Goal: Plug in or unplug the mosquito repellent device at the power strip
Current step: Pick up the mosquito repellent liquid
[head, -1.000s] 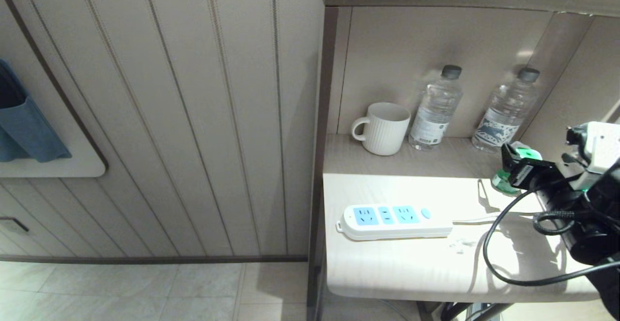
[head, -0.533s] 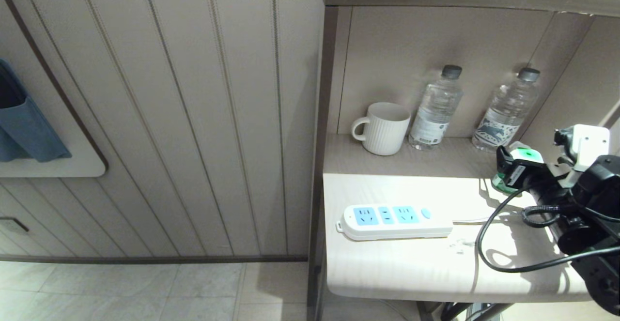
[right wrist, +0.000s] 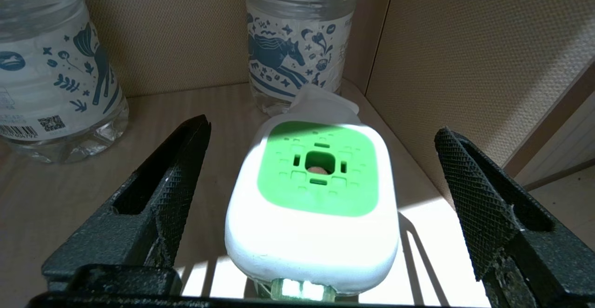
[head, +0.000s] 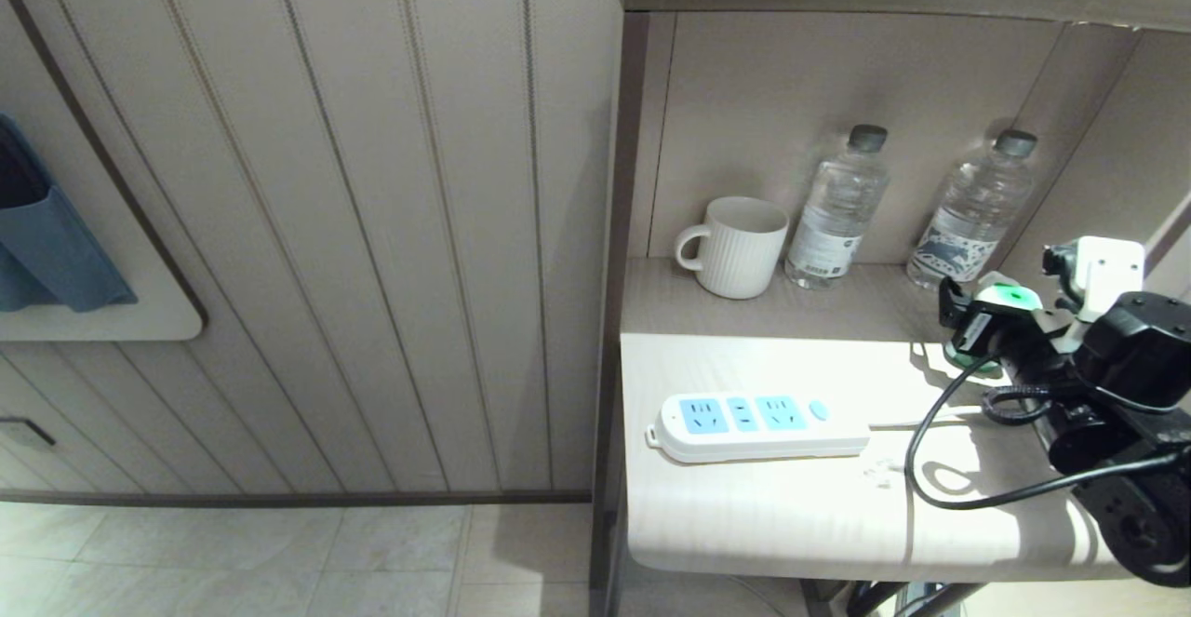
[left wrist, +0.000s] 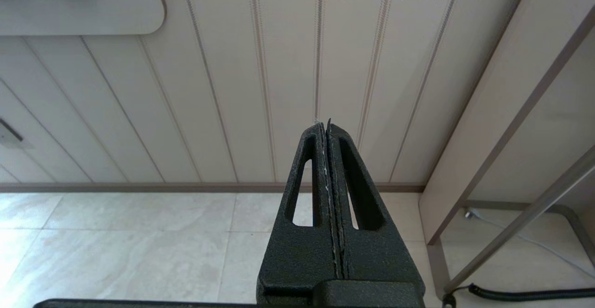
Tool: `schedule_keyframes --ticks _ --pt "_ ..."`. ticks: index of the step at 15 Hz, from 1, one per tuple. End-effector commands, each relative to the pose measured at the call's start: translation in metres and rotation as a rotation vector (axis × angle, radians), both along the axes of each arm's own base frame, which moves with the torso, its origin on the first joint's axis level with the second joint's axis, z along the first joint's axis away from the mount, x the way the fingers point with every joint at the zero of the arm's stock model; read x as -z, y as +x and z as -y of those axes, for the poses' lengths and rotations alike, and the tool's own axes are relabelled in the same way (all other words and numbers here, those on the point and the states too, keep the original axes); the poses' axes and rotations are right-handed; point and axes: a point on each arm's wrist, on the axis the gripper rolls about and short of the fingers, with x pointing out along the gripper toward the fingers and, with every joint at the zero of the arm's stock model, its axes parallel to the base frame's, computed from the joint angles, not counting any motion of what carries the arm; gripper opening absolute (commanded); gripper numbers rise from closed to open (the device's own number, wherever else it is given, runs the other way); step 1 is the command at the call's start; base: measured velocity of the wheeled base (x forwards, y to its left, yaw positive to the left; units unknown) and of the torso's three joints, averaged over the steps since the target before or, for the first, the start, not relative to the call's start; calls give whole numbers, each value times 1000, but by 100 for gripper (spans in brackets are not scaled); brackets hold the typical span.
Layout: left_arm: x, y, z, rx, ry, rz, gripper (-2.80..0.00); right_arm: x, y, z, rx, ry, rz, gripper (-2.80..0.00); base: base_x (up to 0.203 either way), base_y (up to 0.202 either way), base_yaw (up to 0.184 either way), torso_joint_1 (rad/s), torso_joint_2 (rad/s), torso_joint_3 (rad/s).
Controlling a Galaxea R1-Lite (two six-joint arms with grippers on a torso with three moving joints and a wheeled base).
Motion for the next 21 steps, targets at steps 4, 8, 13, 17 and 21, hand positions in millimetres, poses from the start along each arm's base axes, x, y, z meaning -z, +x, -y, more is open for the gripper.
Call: schedule_keyframes --ticks 4,8,13,17,21 --pt "0 0 0 0 0 -2 -280 -3 5 -1 0 -1 48 0 0 0 0 0 0 0" --pt "0 0 0 0 0 -2 -280 -3 11 -1 3 -2 52 0 0 0 0 0 0 0" --pt "0 0 0 0 0 -2 -280 -4 12 -3 0 -1 59 0 0 0 0 0 0 0" --pt "0 0 0 0 0 -2 -280 -5 12 -5 -5 -1 60 0 0 0 0 0 0 0" --pt "0 0 0 0 0 -2 -280 -5 12 -4 -3 -1 63 -280 0 0 0 0 0 0"
